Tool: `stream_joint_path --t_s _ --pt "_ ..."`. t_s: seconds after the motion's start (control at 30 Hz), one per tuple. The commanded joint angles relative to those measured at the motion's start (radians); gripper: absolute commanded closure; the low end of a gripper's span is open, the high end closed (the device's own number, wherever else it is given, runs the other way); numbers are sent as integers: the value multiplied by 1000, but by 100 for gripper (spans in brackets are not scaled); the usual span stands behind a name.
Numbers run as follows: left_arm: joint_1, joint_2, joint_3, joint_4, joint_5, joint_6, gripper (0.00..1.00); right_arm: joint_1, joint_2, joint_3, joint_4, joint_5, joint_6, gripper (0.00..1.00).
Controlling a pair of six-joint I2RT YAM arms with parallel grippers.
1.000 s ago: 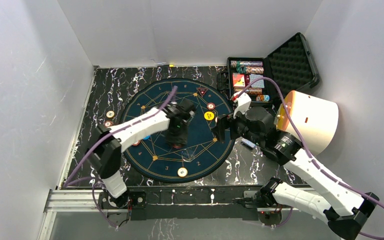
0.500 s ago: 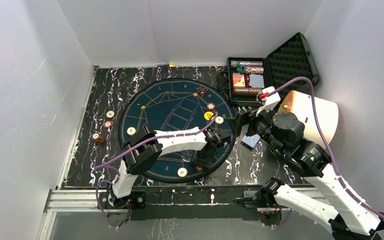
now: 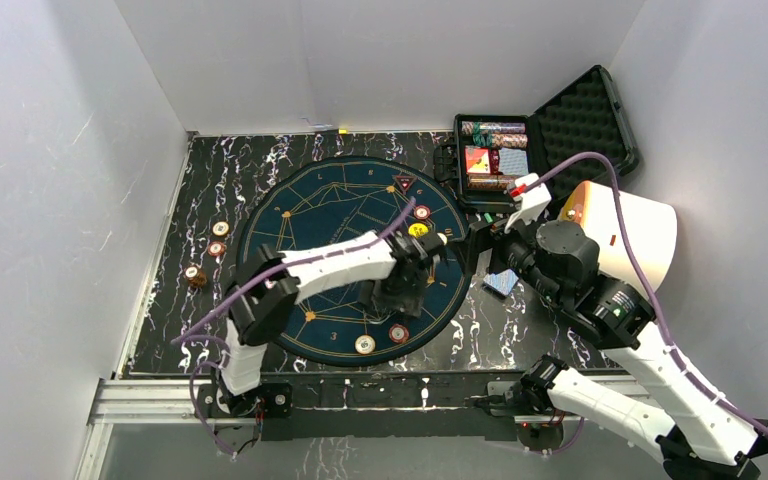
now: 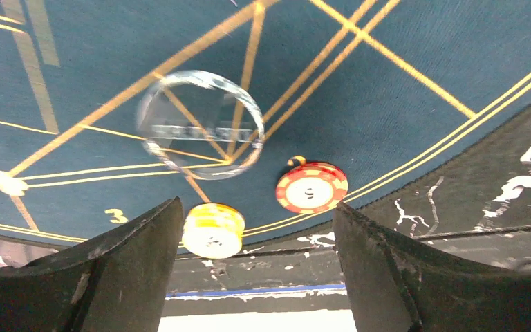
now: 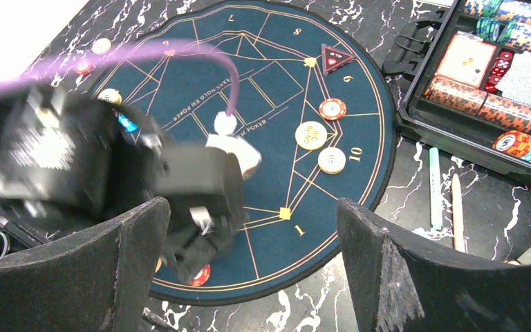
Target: Distribute texas hold em gaming equipment
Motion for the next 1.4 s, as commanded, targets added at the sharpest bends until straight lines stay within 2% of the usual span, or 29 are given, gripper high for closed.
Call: stream_joint_path --t_s 0.0,0.1,0.27,0.4,0.5,0.63,0.8,0.93,1.37 --pt "162 -209 86 -103 -70 104 20 6 8 14 40 -20 2 2" --pt "334 -320 93 -201 -139 146 16 6 30 -7 27 -37 3 2" --pt "707 -488 11 -210 -145 285 10 6 102 -68 17 -159 13 2" --pt "1034 -568 -105 -166 -173 375 9 6 157 -79 30 -236 10 2" --pt "1215 -592 -181 -114 -217 419 7 6 187 -79 37 -269 8 2" --pt "1409 -584 -272 11 -118 441 7 6 203 -70 35 -289 -5 2" --pt "1534 -464 -299 161 42 452 8 16 218 -65 31 -266 -23 2" --pt "1544 -322 -254 195 54 509 11 22 252 -67 49 -264 -21 2" --pt "1547 -237 -266 218 40 535 21 24 274 -72 63 -269 -14 2"
